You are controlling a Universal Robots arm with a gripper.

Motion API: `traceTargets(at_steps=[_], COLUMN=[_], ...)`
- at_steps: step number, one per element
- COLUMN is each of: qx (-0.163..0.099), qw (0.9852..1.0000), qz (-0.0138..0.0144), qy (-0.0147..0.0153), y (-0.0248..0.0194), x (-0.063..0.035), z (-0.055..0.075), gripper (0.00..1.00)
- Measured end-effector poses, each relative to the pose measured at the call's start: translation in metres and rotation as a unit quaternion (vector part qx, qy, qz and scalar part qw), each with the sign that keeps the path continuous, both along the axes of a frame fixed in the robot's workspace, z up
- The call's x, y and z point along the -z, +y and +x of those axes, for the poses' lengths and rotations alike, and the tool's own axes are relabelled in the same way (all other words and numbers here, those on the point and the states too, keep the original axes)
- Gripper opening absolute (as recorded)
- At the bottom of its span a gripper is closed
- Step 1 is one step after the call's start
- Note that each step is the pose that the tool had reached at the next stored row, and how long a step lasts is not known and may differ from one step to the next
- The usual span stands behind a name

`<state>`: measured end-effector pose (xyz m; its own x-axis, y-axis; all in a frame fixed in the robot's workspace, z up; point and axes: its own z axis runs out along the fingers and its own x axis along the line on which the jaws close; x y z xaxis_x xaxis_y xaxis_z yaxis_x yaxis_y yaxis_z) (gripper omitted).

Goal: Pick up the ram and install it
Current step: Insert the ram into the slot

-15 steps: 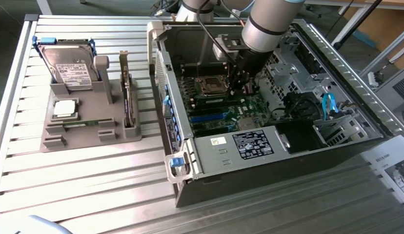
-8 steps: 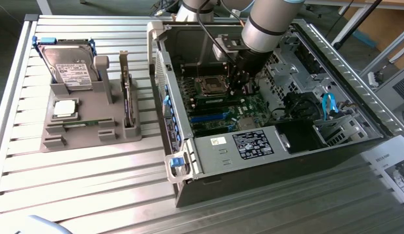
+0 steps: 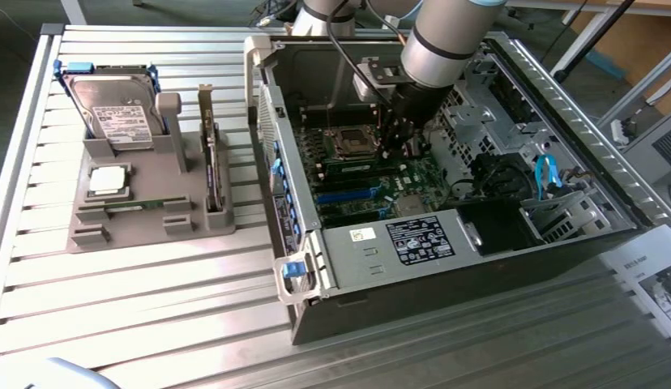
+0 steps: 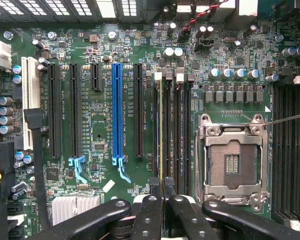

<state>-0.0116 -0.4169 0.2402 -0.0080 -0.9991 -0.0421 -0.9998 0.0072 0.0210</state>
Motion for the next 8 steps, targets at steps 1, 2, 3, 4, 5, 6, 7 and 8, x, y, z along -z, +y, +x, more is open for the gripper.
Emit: traceTargets(at_steps=[1, 2, 3, 4, 5, 6, 7, 8], qx=[0.0, 0.0, 0.0, 0.0, 0.0, 0.0, 0.0, 0.0], qw=[1.0, 1.0, 1.0, 1.0, 1.0, 1.0, 1.0, 1.0], qz=[0.0001, 0.0, 0.0001, 0.0001, 0.0002, 0.0001, 0.0001, 0.0001], qy=[0.0, 0.0, 0.0, 0.0, -0.0001, 0.0, 0.0, 0.0], y=[0.0, 0.0, 0.0, 0.0, 0.0, 0.0, 0.0, 0.0], x=[0.0004, 0.0004, 0.0006, 0.0009, 0.0012, 0.0014, 0.0017, 0.0021], z=[0.0, 0.0, 0.0, 0.0, 0.0, 0.0, 0.0, 0.0], gripper=[0.12, 0.12, 0.12, 0.12, 0.12, 0.12, 0.12, 0.12])
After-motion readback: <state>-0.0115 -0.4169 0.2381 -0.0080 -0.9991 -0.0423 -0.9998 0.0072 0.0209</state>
